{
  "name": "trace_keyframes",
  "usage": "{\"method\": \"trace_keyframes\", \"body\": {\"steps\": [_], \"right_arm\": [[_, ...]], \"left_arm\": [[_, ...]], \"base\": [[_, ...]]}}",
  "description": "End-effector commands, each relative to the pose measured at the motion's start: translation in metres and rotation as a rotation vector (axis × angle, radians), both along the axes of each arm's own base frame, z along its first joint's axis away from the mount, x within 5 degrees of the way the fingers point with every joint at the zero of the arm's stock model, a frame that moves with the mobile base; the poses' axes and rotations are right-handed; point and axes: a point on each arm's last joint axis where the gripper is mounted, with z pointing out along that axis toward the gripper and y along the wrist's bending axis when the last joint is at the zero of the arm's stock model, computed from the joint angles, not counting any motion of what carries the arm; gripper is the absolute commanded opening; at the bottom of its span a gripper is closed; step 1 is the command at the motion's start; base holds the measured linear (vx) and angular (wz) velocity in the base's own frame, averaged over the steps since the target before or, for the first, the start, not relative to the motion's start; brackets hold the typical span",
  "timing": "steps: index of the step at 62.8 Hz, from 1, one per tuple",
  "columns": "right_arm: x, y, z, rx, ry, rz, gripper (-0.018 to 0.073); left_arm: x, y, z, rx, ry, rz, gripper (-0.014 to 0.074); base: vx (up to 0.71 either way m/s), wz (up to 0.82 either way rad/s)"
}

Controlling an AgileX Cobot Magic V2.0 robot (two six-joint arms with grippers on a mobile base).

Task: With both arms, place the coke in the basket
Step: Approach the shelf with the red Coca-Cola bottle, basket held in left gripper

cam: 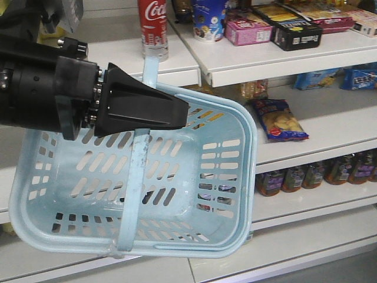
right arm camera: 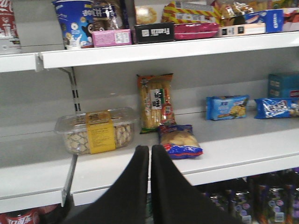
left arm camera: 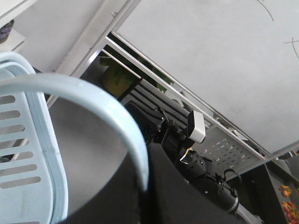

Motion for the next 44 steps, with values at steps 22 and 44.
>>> {"method": "trace_keyframes", "body": {"steps": [22, 44], "right_arm": [[-0.0013, -0.0005, 0.0049, -0.006, -0.078, -0.006, -0.0002], [-0.0013, -0.0005, 0.0050, -0.006, -0.080, -0.006, -0.0002]], "left_arm": [[-0.0099, 0.0015, 0.0209, -0.100, -0.031, 0.004, -0.0006], [-0.0099, 0.0015, 0.0209, -0.100, -0.031, 0.004, -0.0006]], "base": [[0.03, 0.39], [0.04, 0.18]]}}
